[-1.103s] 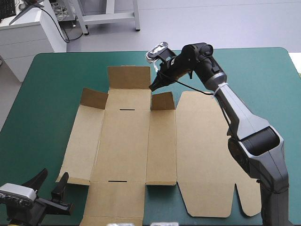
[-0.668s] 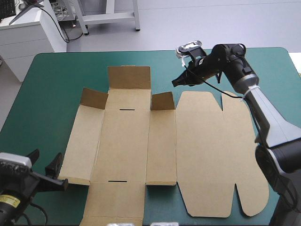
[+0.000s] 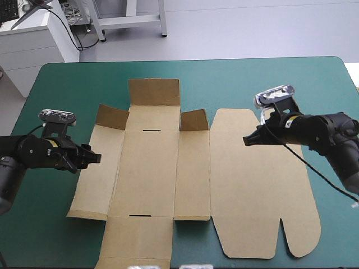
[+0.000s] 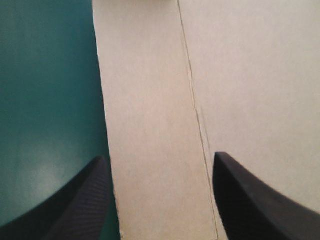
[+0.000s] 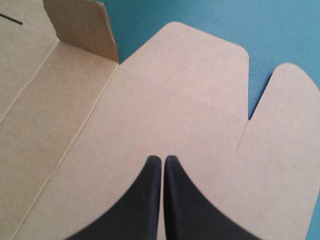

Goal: Fold the box

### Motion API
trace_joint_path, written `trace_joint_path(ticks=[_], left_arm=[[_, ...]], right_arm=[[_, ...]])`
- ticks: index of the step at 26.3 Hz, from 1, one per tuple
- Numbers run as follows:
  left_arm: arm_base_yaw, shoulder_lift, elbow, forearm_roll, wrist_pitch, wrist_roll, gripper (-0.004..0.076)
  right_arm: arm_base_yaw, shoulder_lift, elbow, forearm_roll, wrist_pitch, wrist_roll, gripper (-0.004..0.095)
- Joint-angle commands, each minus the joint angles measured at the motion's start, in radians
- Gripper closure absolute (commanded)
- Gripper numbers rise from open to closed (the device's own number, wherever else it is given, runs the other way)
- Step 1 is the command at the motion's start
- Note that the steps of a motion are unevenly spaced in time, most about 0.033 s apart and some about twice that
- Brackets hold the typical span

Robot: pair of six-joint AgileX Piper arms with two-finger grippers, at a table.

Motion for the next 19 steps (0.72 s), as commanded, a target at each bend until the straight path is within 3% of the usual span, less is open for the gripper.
trace_joint_path(ticks=[1,8,19], left_arm=[[0.054,0.083,-0.033,-0.008,0.049,-0.033,0.0298],[0.369,0.215,-0.033,-0.236,0.122,0.13,0.0298],[0.403,0.341,0.041,-0.427,0.206,0.379,0.0298]], right_arm=[[-0.007,-0.108,0.074,-0.005,-0.058,0.004,0.0908],[-0.007,-0.248,0.211,-0.005,-0.062,0.004,0.0908],[-0.007,-0.403,0.287,-0.009,-0.062,0.015,0.0908]])
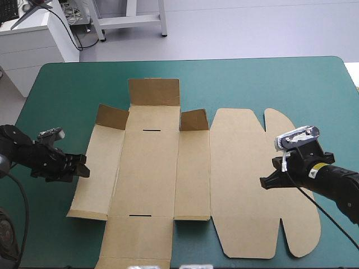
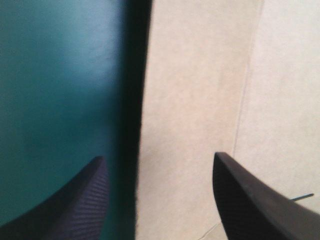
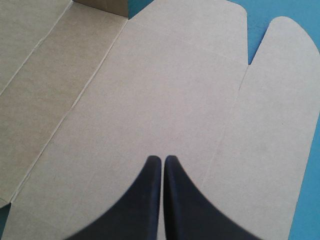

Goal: Fold the box

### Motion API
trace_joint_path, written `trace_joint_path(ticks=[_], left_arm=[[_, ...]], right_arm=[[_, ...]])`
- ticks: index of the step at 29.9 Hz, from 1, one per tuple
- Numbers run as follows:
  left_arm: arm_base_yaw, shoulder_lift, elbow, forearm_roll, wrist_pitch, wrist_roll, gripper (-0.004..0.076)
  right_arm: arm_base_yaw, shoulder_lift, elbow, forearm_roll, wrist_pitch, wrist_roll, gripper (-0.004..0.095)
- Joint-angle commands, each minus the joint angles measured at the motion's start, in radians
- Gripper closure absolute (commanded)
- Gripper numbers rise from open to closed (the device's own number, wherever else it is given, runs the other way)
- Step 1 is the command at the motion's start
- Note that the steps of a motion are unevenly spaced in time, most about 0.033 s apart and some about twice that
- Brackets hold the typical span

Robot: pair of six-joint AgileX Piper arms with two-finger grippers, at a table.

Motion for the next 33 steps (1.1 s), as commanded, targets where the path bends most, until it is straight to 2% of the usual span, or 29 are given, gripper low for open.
trace_joint_path(ticks=[1,8,10,13,20,22,23,27,33], left_arm=[[-0.003,-0.017,0.013,-0.074,0.029,0.041,0.0298],[-0.003,-0.015,0.092,-0.045,-0.032,0.019,0.0298],[-0.004,-0.015,0.106,-0.117,-0.018,0.035,0.0298],[-0.004,-0.015,0.14,-0.309,0.03,0.166,0.0298],[-0.005,-0.015,0.147,-0.352,0.085,0.164,0.0302],[-0.009,-0.015,0.147,-0.349,0.1,0.164,0.0342],[-0.015,-0.015,0.147,-0.34,0.1,0.164,0.0389],[-0.064,-0.015,0.147,-0.226,0.1,0.164,0.0729],[-0.157,-0.015,0.128,-0.086,0.1,0.15,0.0732]], right_arm=[[-0.007,-0.041,-0.013,0.0,-0.057,-0.002,0.0908],[-0.007,-0.063,-0.012,-0.003,-0.057,-0.002,0.0908],[-0.007,-0.063,-0.012,-0.008,-0.058,-0.002,0.0908],[-0.007,-0.063,-0.012,-0.008,-0.068,-0.002,0.0908],[-0.007,-0.063,-0.012,-0.014,-0.086,-0.002,0.0908],[-0.007,-0.063,-0.012,-0.026,-0.089,-0.002,0.0908],[-0.007,-0.063,-0.012,-0.028,-0.091,-0.002,0.0908],[-0.007,-0.063,-0.012,-0.03,-0.093,-0.002,0.0908],[-0.007,-0.063,-0.012,-0.033,-0.093,-0.002,0.0908]])
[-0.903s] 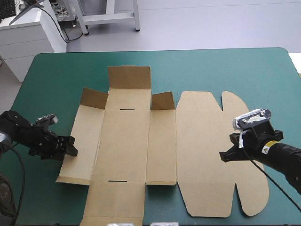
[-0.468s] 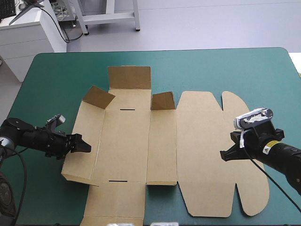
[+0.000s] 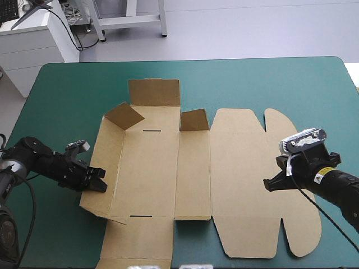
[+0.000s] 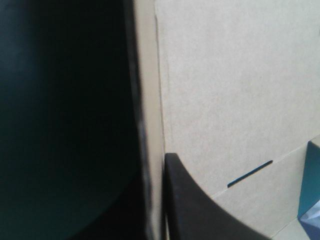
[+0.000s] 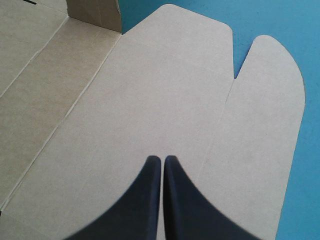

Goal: Fold the box

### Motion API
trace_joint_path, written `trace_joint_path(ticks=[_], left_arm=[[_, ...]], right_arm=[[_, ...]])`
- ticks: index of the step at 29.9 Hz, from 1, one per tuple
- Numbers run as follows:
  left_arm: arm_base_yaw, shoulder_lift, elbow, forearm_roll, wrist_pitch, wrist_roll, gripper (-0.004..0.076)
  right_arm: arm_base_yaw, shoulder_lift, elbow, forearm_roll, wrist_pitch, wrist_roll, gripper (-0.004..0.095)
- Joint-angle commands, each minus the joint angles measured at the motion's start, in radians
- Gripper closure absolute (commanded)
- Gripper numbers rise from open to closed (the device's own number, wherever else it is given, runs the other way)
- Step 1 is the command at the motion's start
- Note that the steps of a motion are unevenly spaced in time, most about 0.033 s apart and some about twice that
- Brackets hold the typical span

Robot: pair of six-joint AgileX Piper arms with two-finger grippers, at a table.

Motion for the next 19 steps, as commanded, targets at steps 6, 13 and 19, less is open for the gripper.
trace_joint_path(ticks=[6,13,19], left_arm=[[-0.115,-0.029,-0.187,0.208,0.114,-0.036,0.0732],[-0.225,-0.013,-0.436,0.35,0.114,-0.038,0.0732],[-0.335,0.036,-0.64,0.546,0.106,0.019,0.0732]], right_arm=[[-0.007,-0.005,-0.028,-0.003,-0.061,-0.003,0.0908],[-0.007,-0.005,-0.028,-0.003,-0.071,-0.003,0.0908],[-0.007,-0.005,-0.028,-0.003,-0.052,0.005,0.0908]])
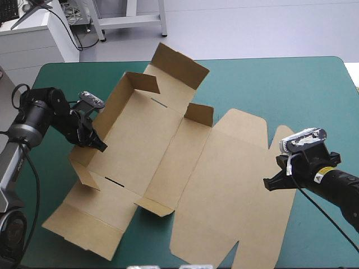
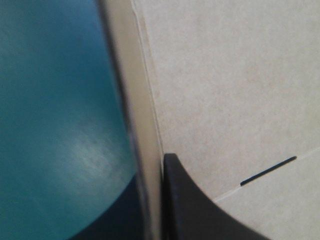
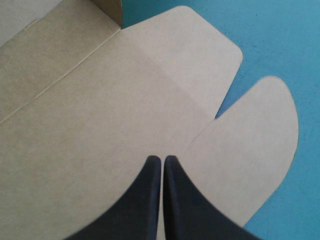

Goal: Fold the box

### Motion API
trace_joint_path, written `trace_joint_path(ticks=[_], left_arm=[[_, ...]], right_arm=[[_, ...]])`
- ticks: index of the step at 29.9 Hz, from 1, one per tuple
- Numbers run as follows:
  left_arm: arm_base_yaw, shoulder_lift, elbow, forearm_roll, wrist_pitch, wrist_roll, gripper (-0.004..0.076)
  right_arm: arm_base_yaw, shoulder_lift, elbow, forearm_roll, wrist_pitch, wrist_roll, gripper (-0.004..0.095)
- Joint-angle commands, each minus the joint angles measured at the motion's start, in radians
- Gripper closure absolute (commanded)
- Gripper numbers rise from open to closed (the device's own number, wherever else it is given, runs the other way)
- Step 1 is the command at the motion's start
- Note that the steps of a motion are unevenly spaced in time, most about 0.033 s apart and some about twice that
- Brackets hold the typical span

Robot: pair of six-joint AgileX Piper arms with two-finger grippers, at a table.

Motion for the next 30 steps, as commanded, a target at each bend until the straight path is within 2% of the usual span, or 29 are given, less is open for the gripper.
trace_joint_path(ticks=[1,4,7,12,15,20,25,30], left_arm=[[-0.056,-0.006,-0.121,0.089,0.058,0.069,0.0732],[-0.1,0.03,-0.195,0.147,0.035,0.112,0.0732],[-0.143,0.061,-0.249,0.186,-0.042,0.156,0.0732],[-0.217,0.077,-0.268,0.168,-0.3,0.267,0.0732],[-0.267,0.079,-0.268,0.168,-0.402,0.365,0.0732],[-0.35,0.095,-0.266,0.17,-0.455,0.506,0.0732],[-0.409,0.107,-0.265,0.174,-0.463,0.508,0.0732],[-0.471,0.108,-0.231,0.288,-0.538,0.435,0.0732]], right_arm=[[-0.007,-0.005,-0.028,-0.002,-0.04,0.001,0.0908],[-0.007,-0.005,-0.028,-0.002,-0.034,0.001,0.0908],[-0.007,-0.005,-0.028,-0.002,-0.034,0.004,0.0908],[-0.007,-0.005,-0.028,-0.002,-0.028,0.009,0.0908],[-0.007,-0.005,-0.028,-0.002,-0.024,0.009,0.0908],[-0.007,-0.005,-0.028,-0.002,-0.021,0.011,0.0908],[-0.007,-0.005,-0.028,-0.002,-0.02,0.02,0.0908],[-0.007,-0.005,-0.028,-0.005,-0.02,0.042,0.0908]])
